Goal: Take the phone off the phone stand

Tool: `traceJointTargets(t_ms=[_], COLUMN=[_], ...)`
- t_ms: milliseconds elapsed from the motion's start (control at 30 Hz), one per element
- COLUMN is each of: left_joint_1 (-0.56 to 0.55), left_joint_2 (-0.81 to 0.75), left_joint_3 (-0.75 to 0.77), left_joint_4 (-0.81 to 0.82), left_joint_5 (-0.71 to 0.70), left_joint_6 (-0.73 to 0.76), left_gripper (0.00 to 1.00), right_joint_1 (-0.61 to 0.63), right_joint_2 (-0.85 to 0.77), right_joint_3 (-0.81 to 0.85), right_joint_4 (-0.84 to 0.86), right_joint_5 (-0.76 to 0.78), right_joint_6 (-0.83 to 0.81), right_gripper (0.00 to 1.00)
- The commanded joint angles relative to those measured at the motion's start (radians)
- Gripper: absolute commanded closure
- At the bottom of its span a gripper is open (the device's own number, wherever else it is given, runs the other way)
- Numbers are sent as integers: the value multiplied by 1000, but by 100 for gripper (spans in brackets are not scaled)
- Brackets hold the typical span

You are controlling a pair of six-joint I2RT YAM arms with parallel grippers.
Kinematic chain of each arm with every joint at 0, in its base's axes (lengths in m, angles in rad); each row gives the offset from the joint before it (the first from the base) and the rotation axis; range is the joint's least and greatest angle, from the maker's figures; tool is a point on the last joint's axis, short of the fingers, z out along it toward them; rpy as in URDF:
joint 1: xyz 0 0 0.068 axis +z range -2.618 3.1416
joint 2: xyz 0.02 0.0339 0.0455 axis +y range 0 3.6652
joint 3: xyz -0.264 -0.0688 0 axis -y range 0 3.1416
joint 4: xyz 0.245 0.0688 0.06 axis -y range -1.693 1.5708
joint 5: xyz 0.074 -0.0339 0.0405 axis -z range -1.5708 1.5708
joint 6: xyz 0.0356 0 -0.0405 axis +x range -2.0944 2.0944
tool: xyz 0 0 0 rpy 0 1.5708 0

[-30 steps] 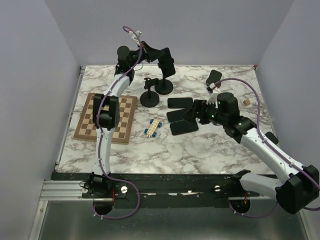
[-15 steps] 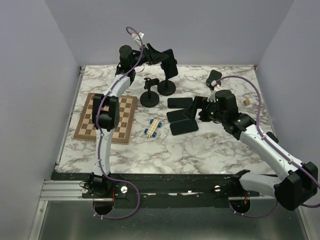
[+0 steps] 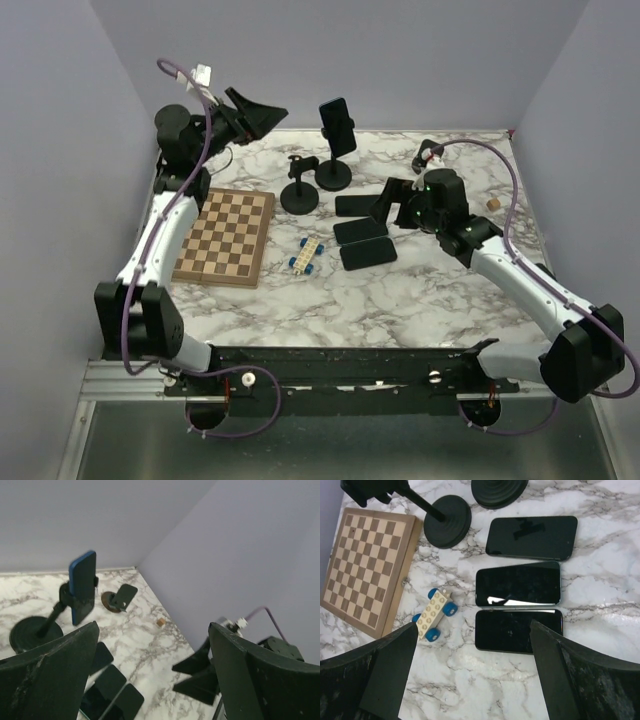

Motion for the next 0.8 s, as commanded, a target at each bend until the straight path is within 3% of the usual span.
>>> traceJointTargets(t_ms=[0, 133, 267, 467, 767], left_joint_1=[-36, -37, -35, -32, -29], left_joint_2=[-232, -371, -479, -515, -509], left_joint_3=[-242, -328, -424, -396, -445], left_joint_4=[-195, -316, -280, -338, -225], left_joint_5=[-98, -140, -120, -49, 56], left_joint_6=[79, 216, 281, 323, 223], left_gripper=[2, 1, 2, 2, 2], right_joint_1=[6, 6, 6, 6, 6], right_joint_2=[33, 171, 340, 514, 740], right_joint_3=[58, 220, 407, 602, 886], right_joint_4=[151, 124, 79, 85, 82], right_joint_5=[-6, 56, 51, 62, 27], right_joint_6=[-34, -87, -158, -229, -341], right_gripper=[0, 0, 0, 0, 0])
